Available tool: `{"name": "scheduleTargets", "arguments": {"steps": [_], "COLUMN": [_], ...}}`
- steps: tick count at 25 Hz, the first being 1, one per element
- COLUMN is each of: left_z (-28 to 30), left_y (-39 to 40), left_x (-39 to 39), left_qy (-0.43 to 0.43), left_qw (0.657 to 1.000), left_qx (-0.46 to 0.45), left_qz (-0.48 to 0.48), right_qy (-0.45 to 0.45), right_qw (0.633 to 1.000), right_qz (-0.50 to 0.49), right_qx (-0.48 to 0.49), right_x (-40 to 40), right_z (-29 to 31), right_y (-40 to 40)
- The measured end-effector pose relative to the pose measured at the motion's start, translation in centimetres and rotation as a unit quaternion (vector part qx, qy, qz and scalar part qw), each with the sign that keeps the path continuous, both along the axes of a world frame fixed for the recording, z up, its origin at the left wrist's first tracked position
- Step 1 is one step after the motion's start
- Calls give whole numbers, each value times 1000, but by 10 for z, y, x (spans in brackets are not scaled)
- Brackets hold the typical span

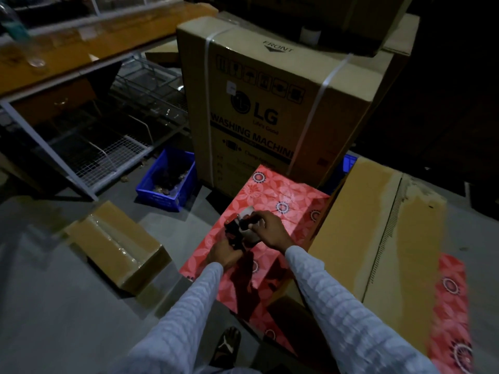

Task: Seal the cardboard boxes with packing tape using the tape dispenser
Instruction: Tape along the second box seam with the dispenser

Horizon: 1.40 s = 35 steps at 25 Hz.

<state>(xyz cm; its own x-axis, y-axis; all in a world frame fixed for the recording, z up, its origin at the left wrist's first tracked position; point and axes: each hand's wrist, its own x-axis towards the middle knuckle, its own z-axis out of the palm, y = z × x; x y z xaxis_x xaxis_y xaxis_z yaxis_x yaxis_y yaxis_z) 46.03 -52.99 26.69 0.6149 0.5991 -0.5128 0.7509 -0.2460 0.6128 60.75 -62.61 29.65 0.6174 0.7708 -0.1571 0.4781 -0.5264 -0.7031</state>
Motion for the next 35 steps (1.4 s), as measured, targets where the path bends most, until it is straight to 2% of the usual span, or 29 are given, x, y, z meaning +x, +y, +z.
{"name": "scheduleTargets", "arguments": {"steps": [2,5,8,10,12,15,18,21,24,28,31,35], "left_z": [6,10,46,71,93,118,131,128,126,129,131,137], "left_y": [4,9,-4,-16,-26,-44,-67,-88,-103,-121,-132,-141], "left_x": [8,24,43,61,81,111,131,142,149,162,170,176], "left_qy": [-37,-81,-171,-220,-261,-277,-271,-255,-244,-231,-220,-208], "left_qw": [999,997,977,955,931,898,866,853,843,830,827,824], "left_qx": [16,-7,-94,-171,-239,-337,-420,-454,-474,-500,-505,-501], "left_qz": [-13,14,83,99,91,58,5,-33,-77,-90,-116,-161], "right_qy": [-15,-20,-9,2,1,-59,-166,-252,-198,-173,-121,-100], "right_qw": [995,970,936,925,927,946,954,924,918,904,881,835], "right_qz": [-29,-130,-234,-272,-276,-251,-239,-277,-318,-340,-403,-500], "right_qx": [93,206,262,264,253,196,72,-70,-134,-195,-215,-205], "right_x": [4,18,44,61,73,80,77,69,49,24,11,-12], "right_z": [16,50,69,76,78,81,73,63,55,50,52,51], "right_y": [-5,-22,-48,-66,-88,-129,-178,-236,-282,-288,-281,-258]}}
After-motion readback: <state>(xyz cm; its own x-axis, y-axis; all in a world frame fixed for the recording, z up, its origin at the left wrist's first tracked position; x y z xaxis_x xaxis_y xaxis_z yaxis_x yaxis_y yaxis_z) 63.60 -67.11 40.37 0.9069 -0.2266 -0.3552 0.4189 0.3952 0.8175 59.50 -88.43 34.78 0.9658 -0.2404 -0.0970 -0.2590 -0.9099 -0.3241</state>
